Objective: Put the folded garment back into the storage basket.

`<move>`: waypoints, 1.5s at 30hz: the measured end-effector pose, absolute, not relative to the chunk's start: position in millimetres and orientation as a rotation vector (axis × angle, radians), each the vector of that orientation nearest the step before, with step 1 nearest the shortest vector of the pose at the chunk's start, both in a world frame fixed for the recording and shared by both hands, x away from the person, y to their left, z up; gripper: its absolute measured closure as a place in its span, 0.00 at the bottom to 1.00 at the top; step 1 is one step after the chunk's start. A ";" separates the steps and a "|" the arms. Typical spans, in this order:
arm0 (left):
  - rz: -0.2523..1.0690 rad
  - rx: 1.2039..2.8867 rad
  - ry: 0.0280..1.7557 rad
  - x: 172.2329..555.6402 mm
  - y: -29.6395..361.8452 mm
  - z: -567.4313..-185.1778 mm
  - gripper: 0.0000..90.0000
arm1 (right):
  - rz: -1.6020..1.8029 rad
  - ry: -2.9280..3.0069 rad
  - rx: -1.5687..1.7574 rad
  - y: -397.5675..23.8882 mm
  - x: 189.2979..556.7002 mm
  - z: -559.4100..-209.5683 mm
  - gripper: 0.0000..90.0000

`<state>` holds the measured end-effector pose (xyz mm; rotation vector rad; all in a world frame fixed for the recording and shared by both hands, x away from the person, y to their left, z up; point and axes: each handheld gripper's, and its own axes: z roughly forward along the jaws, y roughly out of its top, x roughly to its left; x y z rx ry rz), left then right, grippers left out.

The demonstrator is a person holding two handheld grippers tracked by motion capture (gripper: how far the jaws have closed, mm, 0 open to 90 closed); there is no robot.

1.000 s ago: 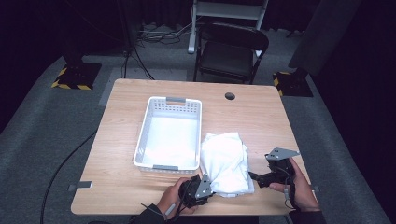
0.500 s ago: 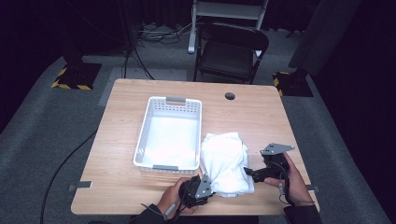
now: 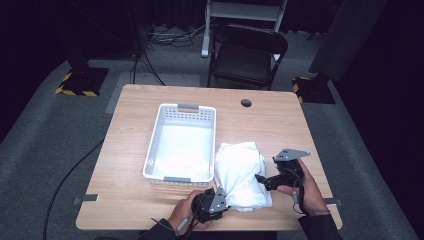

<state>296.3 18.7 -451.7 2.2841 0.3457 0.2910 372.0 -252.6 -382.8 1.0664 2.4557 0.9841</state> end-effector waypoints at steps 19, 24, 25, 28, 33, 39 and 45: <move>0.290 2.284 0.345 296.3 18.6 -451.7 0.78 | 0.943 2.439 1.128 -239.7 393.4 -391.0 0.02; 0.292 2.285 0.343 296.3 18.7 -451.6 0.78 | 0.927 2.441 1.148 -240.3 398.7 -394.7 0.01; 0.290 2.285 0.344 296.3 18.6 -451.7 0.78 | 0.927 2.441 1.160 -240.7 399.8 -395.6 0.00; 0.292 2.285 0.343 296.2 18.6 -451.7 0.78 | 0.928 2.447 1.181 -242.0 403.3 -399.3 0.00; 0.294 2.286 0.342 296.1 18.5 -451.7 0.78 | 0.927 2.462 1.203 -242.7 407.1 -405.9 0.00; 0.293 2.286 0.341 296.1 18.5 -451.7 0.78 | 0.950 2.503 1.265 -242.2 412.3 -418.7 0.00; 0.292 2.288 0.339 295.9 18.4 -451.7 0.78 | 0.988 2.540 1.314 -240.3 415.7 -430.3 0.00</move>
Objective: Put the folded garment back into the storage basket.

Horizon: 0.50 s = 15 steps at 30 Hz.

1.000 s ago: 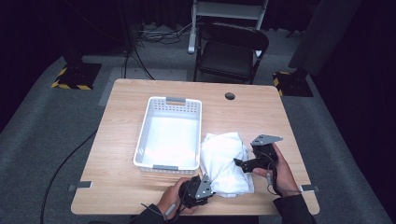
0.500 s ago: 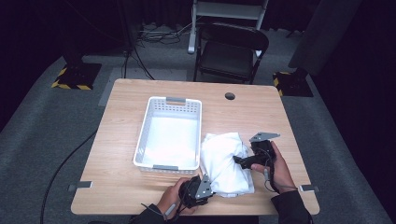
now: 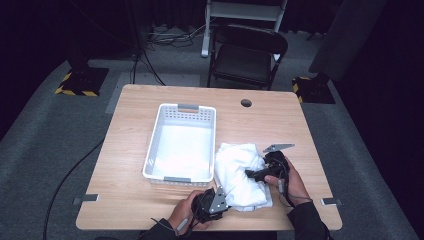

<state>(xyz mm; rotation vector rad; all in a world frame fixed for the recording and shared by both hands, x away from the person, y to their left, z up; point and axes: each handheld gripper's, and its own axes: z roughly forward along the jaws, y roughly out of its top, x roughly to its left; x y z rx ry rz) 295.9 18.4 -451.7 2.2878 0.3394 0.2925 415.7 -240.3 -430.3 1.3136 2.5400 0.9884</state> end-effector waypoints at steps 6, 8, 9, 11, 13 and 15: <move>0.291 2.286 0.340 295.8 18.4 -451.8 0.78 | 1.016 2.560 1.354 -239.1 417.3 -436.4 0.00; 0.293 2.286 0.339 295.9 18.4 -451.8 0.78 | 1.020 2.560 1.354 -239.1 417.2 -436.6 0.01; 0.290 2.287 0.340 295.8 18.4 -451.8 0.78 | 1.018 2.559 1.353 -238.9 417.2 -436.6 0.01; 0.290 2.288 0.339 295.9 18.4 -451.7 0.78 | 1.025 2.567 1.332 -236.7 416.5 -436.9 0.03; 0.291 2.288 0.339 295.8 18.4 -451.7 0.78 | 1.030 2.571 1.327 -236.1 416.1 -436.6 0.05; 0.291 2.288 0.339 295.7 18.3 -451.8 0.77 | 1.052 2.578 1.321 -236.1 415.1 -435.8 0.12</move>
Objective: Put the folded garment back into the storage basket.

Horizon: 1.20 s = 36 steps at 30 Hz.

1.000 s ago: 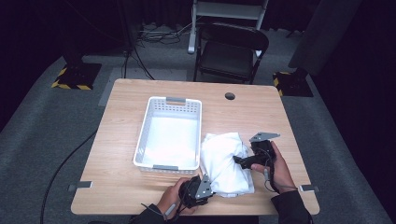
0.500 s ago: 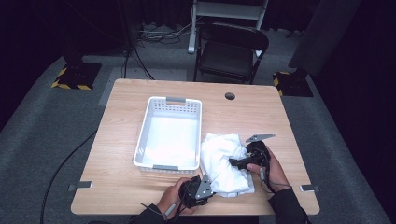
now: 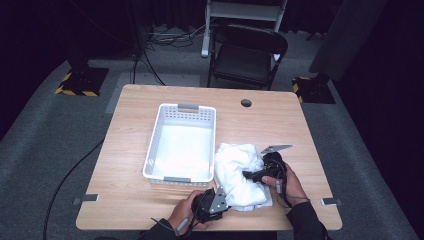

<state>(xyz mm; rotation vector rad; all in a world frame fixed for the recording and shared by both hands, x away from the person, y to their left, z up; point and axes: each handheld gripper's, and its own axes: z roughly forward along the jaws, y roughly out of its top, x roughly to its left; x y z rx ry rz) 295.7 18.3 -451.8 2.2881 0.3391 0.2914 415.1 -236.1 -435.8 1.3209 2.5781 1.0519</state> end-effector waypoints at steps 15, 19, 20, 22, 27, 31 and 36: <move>0.293 2.289 0.336 296.0 18.5 -451.6 0.78 | 1.215 2.636 1.346 -244.3 413.1 -435.5 0.53; 0.302 2.289 0.336 295.0 18.1 -451.7 0.78 | 1.228 2.629 1.318 -243.5 410.5 -432.5 0.59; 0.303 2.289 0.337 295.0 18.2 -451.7 0.78 | 1.239 2.627 1.314 -243.8 409.6 -431.7 0.61; 0.304 2.287 0.338 295.0 18.4 -451.7 0.78 | 1.242 2.623 1.316 -244.1 409.2 -431.5 0.61; 0.309 2.287 0.340 294.7 18.7 -451.3 0.78 | 1.260 2.600 1.303 -244.4 405.3 -427.5 0.63; 0.318 2.294 0.341 294.1 18.4 -450.3 0.78 | 1.268 2.583 1.297 -244.0 402.1 -424.0 0.63; 0.333 2.292 0.336 293.6 17.9 -448.9 0.79 | 1.289 2.554 1.285 -245.6 396.6 -416.0 0.63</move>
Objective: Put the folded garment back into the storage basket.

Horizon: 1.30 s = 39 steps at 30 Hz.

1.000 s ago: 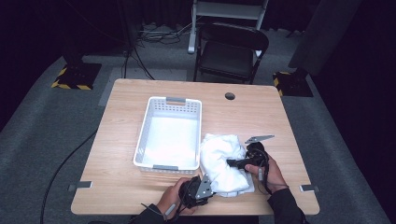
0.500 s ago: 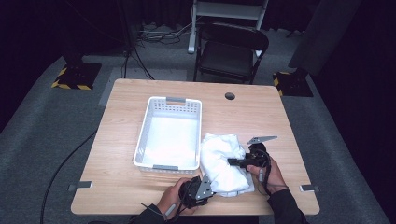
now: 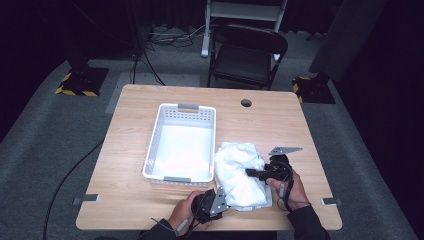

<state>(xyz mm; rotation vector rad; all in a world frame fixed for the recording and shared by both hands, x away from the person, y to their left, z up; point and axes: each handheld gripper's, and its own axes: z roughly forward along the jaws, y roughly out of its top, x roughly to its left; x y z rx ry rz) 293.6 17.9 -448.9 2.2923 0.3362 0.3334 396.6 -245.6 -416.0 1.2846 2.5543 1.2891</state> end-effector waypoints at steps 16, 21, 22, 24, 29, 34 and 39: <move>0.389 2.255 0.349 291.5 21.6 -434.3 0.79 | 1.326 2.456 1.287 -249.6 382.1 -395.0 0.64; 0.391 2.234 0.357 291.0 22.6 -429.3 0.79 | 1.341 2.434 1.284 -250.7 379.4 -387.8 0.64; 0.397 2.233 0.354 290.5 22.6 -428.2 0.79 | 1.345 2.431 1.282 -251.0 378.9 -386.2 0.64; 0.401 2.228 0.356 290.0 22.9 -425.5 0.79 | 1.352 2.424 1.275 -251.5 377.6 -382.8 0.64; 0.425 2.222 0.351 290.5 24.5 -416.9 0.79 | 1.366 2.406 1.269 -251.0 376.5 -374.3 0.64; 0.455 2.210 0.358 293.4 26.0 -406.1 0.79 | 1.376 2.383 1.275 -249.8 378.0 -363.7 0.64; 0.477 2.204 0.365 296.0 29.6 -395.0 0.79 | 1.383 2.372 1.258 -244.5 381.2 -346.6 0.64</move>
